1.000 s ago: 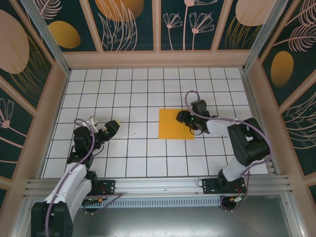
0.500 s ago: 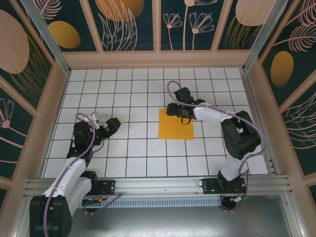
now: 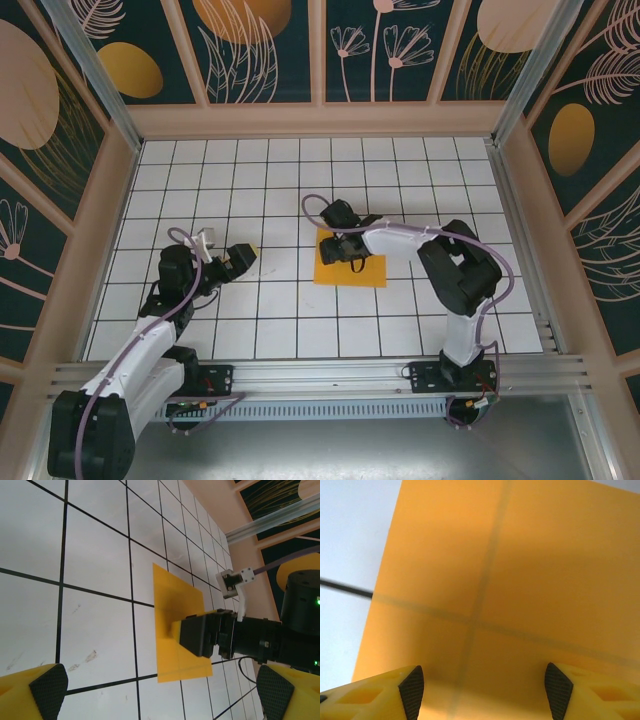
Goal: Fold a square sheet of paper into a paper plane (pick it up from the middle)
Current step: Rotate the square sheet of paper at the center of the table.
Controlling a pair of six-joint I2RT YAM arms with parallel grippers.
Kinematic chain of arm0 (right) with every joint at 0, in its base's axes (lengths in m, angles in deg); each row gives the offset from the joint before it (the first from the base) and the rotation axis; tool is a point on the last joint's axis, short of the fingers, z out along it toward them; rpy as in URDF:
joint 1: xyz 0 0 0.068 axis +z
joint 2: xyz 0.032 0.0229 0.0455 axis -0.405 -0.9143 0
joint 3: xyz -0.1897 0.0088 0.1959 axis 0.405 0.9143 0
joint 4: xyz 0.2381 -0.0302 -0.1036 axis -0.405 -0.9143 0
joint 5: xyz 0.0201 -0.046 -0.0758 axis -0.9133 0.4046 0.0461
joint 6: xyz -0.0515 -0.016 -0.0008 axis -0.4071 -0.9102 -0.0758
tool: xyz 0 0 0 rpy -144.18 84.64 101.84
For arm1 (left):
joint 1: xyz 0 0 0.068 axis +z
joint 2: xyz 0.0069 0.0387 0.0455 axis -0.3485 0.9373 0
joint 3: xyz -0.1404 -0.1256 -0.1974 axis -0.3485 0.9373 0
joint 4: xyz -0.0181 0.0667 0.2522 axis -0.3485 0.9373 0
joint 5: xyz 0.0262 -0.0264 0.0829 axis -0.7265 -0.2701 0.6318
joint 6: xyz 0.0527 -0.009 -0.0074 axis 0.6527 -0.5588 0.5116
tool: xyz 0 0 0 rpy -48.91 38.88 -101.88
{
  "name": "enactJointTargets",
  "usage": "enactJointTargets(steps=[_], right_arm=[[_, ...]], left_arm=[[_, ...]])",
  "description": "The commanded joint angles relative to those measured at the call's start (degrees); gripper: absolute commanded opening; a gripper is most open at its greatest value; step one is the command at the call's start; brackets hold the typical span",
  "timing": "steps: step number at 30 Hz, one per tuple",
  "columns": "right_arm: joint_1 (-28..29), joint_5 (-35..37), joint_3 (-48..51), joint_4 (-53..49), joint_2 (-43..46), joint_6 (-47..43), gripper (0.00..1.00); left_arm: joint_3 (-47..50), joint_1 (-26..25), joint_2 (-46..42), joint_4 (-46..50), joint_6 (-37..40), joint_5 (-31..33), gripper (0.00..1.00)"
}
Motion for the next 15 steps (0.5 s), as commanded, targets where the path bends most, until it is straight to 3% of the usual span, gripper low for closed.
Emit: enactJointTargets(steps=[1,6,15], right_arm=[[1.4,-1.1,1.4,-4.1,-1.5,-4.0,0.64],[1.6,0.1,-4.9,-6.6,-0.1,-3.3,0.70],[0.0,7.6,-7.2,-10.1,0.8,18.1,0.84]], left_arm=[[-1.5,-0.5,0.5,0.4,1.3,1.1,0.99],[-1.9,-0.6,2.7,0.2,2.1,1.3,0.99],[-2.4,-1.3,9.8,-4.3,3.2,-0.1,0.99]])
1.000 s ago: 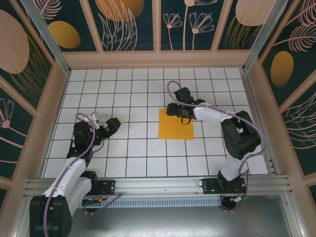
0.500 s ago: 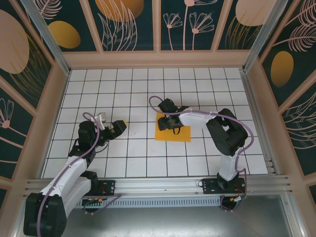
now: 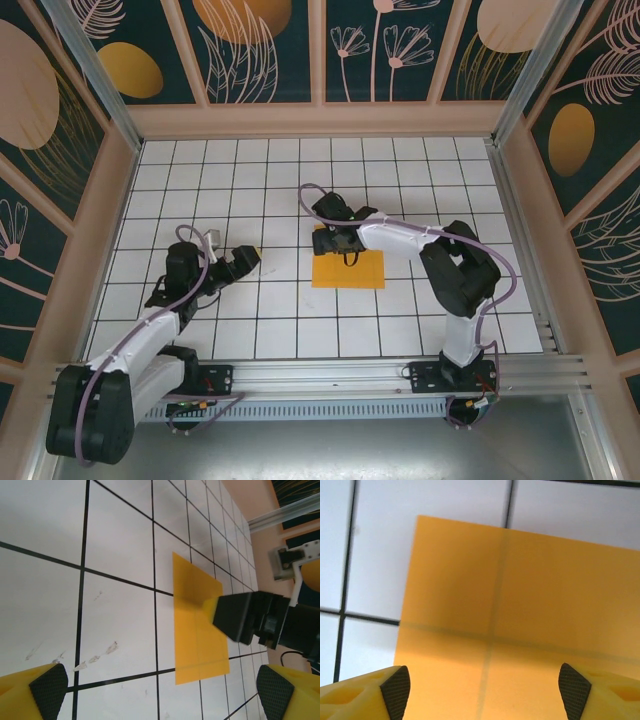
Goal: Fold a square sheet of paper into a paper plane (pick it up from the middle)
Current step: Rotate the square sheet of paper at the center of the table, then fold the square sheet of paper in half at the center of the table.
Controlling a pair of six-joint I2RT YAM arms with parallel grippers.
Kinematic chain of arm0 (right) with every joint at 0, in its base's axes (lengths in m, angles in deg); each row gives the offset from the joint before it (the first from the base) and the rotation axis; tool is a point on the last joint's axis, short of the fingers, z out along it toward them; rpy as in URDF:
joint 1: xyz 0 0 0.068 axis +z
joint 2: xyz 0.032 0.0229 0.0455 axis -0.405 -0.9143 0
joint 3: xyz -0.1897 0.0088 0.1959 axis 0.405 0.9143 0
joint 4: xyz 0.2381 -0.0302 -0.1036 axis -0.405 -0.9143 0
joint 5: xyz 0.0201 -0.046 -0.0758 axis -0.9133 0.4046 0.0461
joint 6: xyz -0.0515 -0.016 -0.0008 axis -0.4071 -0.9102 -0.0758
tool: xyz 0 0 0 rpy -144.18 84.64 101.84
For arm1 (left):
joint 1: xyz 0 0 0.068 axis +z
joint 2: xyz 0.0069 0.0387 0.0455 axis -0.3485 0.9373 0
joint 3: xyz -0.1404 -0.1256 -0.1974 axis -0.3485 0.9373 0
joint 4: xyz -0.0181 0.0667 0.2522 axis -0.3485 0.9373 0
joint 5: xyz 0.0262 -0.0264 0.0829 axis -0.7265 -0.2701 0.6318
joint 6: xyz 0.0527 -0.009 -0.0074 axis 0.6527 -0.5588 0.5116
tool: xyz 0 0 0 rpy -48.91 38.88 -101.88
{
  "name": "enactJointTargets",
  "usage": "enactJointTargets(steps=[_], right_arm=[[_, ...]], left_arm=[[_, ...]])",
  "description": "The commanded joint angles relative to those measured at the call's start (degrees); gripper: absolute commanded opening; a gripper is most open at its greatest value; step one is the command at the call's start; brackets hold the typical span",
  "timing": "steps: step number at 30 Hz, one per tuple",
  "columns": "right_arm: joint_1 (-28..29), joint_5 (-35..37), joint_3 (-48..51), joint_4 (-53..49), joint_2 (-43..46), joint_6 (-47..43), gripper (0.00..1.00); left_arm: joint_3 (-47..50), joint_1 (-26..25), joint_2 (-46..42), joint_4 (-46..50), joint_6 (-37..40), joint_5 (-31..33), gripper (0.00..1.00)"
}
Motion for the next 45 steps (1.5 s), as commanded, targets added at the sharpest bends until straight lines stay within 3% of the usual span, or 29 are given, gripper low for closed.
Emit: enactJointTargets(steps=[1,4,16,28,45], right_arm=[[-1.2,2.5,-1.0,-4.3,0.4,9.5,0.86],[-2.1,1.6,-2.4,-5.9,-1.4,10.9,0.92],[-2.9,1.2,-4.4,-8.2,-5.6,10.1,0.95],[-3.6,1.8,-3.5,-8.2,-2.5,10.4,0.97],[-2.3,-1.4,2.4,-6.6,-6.7,10.9,0.99]], left_arm=[[-2.2,-0.6,2.9,-3.4,1.8,-1.3,0.99],[-3.8,-0.8,6.1,-3.6,3.1,-2.1,0.99],[-7.3,-3.3,10.1,-5.7,3.2,-2.5,0.99],[-13.6,-15.4,17.7,-3.0,1.7,8.1,0.99],[-13.9,-15.6,18.4,-2.6,2.2,8.3,0.99]])
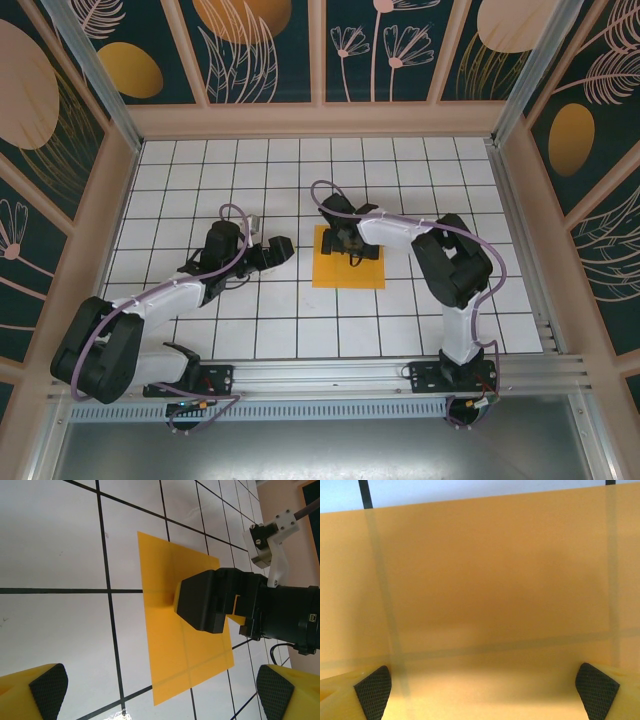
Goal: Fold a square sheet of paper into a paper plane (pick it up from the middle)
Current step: Fold the square sheet of paper in half at the center of the table.
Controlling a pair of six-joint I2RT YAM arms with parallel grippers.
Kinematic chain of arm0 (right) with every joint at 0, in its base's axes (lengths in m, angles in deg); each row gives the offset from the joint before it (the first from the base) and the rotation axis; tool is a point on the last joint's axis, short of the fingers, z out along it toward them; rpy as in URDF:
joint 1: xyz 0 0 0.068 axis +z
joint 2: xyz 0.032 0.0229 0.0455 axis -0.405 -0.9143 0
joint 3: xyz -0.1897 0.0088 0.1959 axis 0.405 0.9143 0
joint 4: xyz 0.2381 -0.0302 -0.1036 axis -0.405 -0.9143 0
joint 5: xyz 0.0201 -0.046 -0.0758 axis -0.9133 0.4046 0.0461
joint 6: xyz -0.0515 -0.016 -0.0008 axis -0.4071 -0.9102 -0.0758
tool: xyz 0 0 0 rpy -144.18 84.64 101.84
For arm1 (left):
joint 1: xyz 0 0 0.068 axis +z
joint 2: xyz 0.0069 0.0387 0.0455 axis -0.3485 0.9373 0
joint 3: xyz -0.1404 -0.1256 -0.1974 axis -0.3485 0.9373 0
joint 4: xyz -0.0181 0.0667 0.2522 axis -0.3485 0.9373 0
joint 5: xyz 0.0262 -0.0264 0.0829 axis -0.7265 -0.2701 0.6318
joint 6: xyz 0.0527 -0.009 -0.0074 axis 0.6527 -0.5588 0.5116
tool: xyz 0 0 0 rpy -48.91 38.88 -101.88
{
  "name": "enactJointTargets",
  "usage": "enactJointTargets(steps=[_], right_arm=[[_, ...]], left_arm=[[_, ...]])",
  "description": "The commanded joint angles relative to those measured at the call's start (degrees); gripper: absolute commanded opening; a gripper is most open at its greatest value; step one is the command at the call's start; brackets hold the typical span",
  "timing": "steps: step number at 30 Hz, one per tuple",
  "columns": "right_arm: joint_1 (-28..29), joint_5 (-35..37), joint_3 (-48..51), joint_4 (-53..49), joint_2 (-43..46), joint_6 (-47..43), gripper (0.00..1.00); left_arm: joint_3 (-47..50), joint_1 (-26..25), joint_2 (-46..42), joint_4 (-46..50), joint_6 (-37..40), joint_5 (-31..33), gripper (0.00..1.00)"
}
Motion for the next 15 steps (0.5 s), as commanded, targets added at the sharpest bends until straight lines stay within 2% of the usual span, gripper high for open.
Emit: enactJointTargets(steps=[1,8,15], right_arm=[[0.6,-2.7,3.5,-1.5,-3.0,0.8,0.99],[1.4,0.5,1.6,-4.4,-6.7,-0.3,0.95],[1.6,-1.0,0.4,-3.4,-6.8,-1.0,0.92]], left_arm=[[-1.4,-0.2,0.4,0.7,0.8,0.1,0.99],[-1.0,-0.1,0.2,1.0,0.7,0.6,0.99],[-0.4,-0.2,-0.4,1.7,0.8,1.1,0.99]])
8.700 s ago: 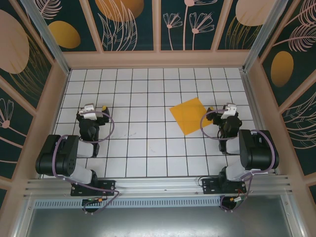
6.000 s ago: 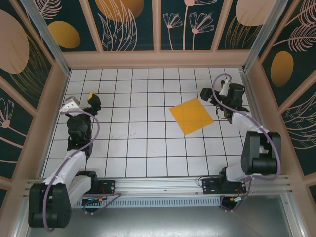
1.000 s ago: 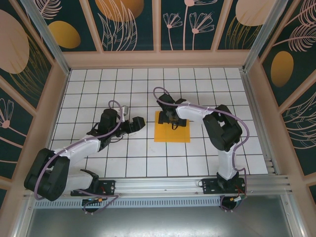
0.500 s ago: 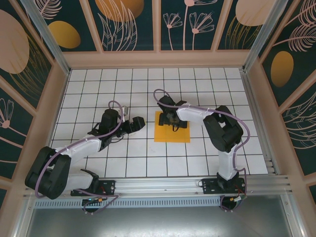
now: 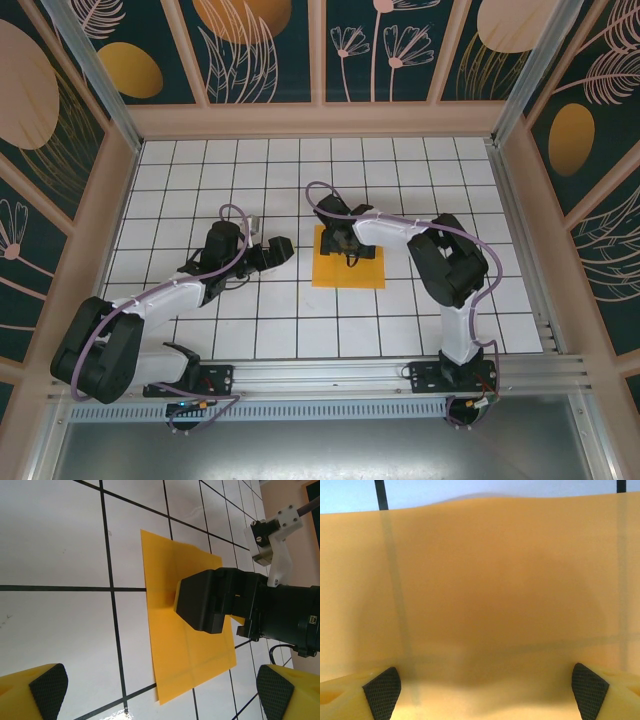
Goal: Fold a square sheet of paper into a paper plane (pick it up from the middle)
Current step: Fold the square sheet of paper in half at the center of the table.
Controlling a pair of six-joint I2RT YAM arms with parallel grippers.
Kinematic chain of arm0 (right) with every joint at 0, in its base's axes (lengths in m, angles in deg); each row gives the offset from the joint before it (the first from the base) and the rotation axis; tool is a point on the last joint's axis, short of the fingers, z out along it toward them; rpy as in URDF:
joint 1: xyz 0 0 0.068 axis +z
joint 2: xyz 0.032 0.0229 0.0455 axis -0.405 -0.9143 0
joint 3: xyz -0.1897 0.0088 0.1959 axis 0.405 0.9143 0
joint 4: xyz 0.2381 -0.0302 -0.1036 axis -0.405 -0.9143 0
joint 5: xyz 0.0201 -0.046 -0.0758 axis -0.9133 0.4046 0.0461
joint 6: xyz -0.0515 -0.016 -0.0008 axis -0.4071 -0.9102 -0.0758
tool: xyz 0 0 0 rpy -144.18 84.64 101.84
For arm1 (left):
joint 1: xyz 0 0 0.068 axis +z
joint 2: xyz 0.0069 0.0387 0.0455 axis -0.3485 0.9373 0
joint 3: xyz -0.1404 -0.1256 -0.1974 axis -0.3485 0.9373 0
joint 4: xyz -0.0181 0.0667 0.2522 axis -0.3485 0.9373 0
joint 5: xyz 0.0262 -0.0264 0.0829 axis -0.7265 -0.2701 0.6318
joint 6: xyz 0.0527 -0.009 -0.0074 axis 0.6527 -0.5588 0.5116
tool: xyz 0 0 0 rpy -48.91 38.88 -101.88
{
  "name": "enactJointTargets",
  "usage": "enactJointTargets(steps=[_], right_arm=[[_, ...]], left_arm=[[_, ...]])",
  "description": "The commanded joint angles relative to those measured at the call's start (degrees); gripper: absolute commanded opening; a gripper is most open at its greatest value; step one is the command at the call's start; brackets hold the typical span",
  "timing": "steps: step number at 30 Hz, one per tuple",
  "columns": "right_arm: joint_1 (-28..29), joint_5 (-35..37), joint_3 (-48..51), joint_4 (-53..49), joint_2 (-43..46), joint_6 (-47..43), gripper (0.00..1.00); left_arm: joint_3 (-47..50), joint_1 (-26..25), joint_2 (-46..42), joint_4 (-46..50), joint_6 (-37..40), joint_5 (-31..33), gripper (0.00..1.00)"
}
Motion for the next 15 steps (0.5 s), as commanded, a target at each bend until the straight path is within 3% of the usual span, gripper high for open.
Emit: enactJointTargets(steps=[1,10,15], right_arm=[[0.3,-3.3,2.0,-2.4,-5.3,-1.0,0.90],[-0.3,-5.6,-0.6,-1.1,-1.5,-2.6,0.90],[-1.0,-5.2,0.2,-1.3,-1.4,-2.2,0.82]], left_arm=[[-0.3,-0.2,-0.5,1.2,0.9,1.0,0.99],[-0.3,-0.1,-0.2,1.7,1.2,1.2,0.99],[-0.1,-0.2,-0.6,2.0,1.1,1.2,0.99]])
